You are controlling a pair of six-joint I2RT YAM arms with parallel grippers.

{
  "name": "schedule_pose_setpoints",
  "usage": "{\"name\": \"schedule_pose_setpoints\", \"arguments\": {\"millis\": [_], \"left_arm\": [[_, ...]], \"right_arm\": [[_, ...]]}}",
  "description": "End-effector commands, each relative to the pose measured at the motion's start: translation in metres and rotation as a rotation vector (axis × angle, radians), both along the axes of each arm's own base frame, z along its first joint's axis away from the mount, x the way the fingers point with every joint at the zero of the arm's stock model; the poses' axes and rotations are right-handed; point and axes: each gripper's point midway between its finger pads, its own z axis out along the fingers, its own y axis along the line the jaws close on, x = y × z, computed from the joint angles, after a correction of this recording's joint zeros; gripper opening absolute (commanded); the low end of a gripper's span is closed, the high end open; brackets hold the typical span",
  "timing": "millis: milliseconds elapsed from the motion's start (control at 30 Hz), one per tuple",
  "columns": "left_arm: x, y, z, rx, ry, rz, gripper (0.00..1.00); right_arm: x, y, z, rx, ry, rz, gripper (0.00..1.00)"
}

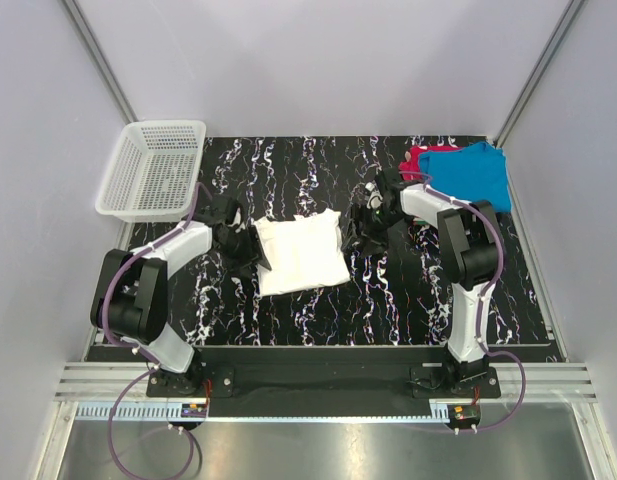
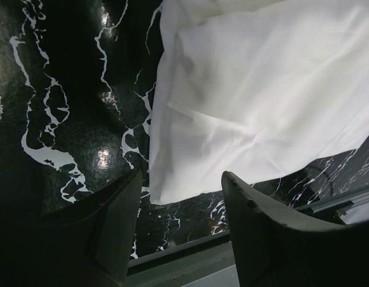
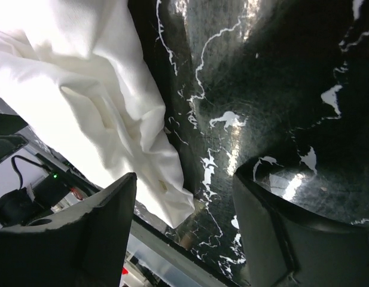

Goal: Fold and stack the t-shirts
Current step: Neatly place the folded tshirt to the corner

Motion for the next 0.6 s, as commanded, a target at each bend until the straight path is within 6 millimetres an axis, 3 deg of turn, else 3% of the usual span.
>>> {"name": "schedule_pose_setpoints", "arguments": {"millis": [0,200,300,567], "left_arm": [[0.008,0.005,-0.001,0.016,-0.039,0.037,0.61],[0.004,0.007,-0.012,0.022,-0.027,0.046,0.61],[0.005,0.007,-0.016,0.025,-0.026,0.047,0.61],[0.013,0.010,-0.029,0.052,-0.028,0.059,0.61]], "right_arm": [[0.006,0.008,-0.005,0.058,-0.022,0.006,0.72],[0.005,0.014,-0.014,0.095,-0.003,0.004,0.73],[0.006,0.017,-0.010,0.117,-0.015,0.008,0.72],[-0.009,0.022,-0.018,0.130,-0.001,0.014,0.72]]}}
